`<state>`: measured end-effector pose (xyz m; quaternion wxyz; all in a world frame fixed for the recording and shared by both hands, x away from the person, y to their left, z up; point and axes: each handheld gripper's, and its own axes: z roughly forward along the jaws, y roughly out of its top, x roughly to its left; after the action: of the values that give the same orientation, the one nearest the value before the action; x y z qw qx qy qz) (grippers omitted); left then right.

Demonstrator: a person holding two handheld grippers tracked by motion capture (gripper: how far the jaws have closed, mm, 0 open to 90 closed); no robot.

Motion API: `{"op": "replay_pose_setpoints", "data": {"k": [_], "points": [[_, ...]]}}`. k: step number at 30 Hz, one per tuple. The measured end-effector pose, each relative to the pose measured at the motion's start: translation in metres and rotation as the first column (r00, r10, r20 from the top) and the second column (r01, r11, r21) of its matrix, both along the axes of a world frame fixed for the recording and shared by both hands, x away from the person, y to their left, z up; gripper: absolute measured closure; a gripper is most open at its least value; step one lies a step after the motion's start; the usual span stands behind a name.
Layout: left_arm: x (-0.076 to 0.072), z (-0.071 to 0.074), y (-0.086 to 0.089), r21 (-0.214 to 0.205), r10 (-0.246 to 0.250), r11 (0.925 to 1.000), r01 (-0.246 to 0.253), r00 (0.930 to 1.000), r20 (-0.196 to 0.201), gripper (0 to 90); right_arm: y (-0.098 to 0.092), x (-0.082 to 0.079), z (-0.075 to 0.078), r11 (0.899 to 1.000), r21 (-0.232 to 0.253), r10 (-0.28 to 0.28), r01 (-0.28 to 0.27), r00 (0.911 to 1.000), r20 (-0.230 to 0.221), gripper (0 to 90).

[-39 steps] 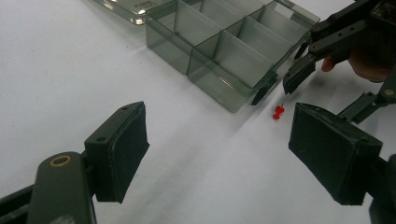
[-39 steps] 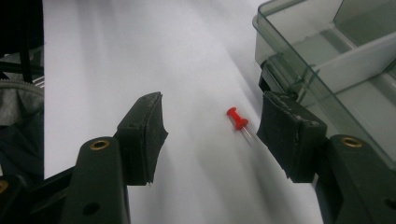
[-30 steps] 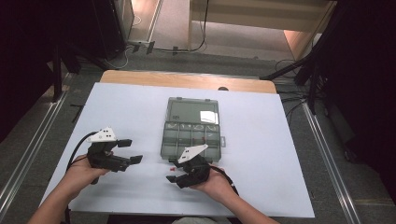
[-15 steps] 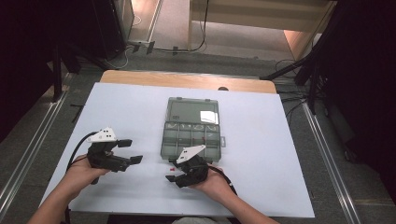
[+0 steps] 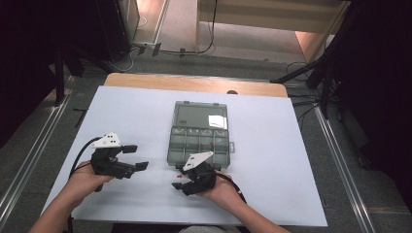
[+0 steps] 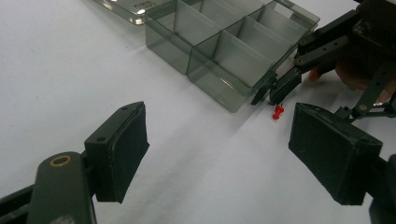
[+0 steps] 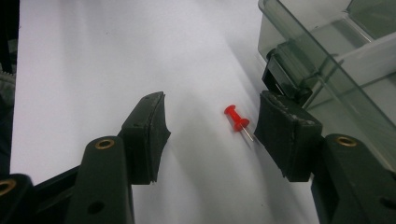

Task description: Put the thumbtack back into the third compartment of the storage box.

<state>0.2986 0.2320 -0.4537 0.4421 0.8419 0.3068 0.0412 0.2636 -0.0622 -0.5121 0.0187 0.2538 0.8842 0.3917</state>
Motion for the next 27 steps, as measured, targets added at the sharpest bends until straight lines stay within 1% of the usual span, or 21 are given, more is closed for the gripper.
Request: {"op": "replay_pose_setpoints", "data": {"k": [6, 11, 16, 18, 21, 23, 27], "points": [[0.0002, -0.0004, 0.0, 0.002, 0.001, 1.0, -0.001, 1.0, 0.0, 19.2, 0.003, -0.001, -0.0004, 1.0, -0.001, 0.013, -0.013, 0.9998, 0.012, 44.0], [-0.0001, -0.0005, -0.0007, 0.002, 0.0, 1.0, 0.0, 1.0, 0.0, 19.2, 0.0048, -0.0004, -0.0014, 1.0, 0.001, 0.01, -0.01, 0.9996, 0.028, 47.6], [0.0, -0.0004, -0.0004, 0.002, 0.001, 1.0, -0.001, 1.0, 0.001, 19.2, 0.0057, -0.0011, -0.0009, 1.0, -0.01, 0.001, 0.0, 0.9992, 0.041, 58.1], [0.0, -0.0003, -0.0001, 0.003, 0.0, 1.0, 0.0, 1.0, 0.0, 19.2, 0.0059, -0.0017, -0.0009, 1.0, -0.016, 0.0, 0.0, 0.999, 0.044, 60.2], [0.0, -0.0003, 0.0, 0.002, 0.0, 1.0, 0.0, 1.0, 0.0, 19.2, 0.0056, -0.0022, -0.0012, 1.0, -0.02, -0.01, 0.011, 0.9985, 0.054, 65.6], [-0.0001, -0.0003, -0.0001, 0.003, -0.001, 1.0, 0.001, 1.0, 0.001, 19.2, 0.0049, -0.0022, -0.0015, 1.0, -0.023, -0.016, 0.018, 0.9979, 0.063, 70.9], [0.0, -0.0003, -0.0001, 0.003, -0.001, 1.0, 0.001, 1.0, 0.0, 19.2, 0.0028, -0.0005, -0.0021, 0.999, -0.018, -0.031, 0.032, 0.9979, 0.058, 79.6]]}}
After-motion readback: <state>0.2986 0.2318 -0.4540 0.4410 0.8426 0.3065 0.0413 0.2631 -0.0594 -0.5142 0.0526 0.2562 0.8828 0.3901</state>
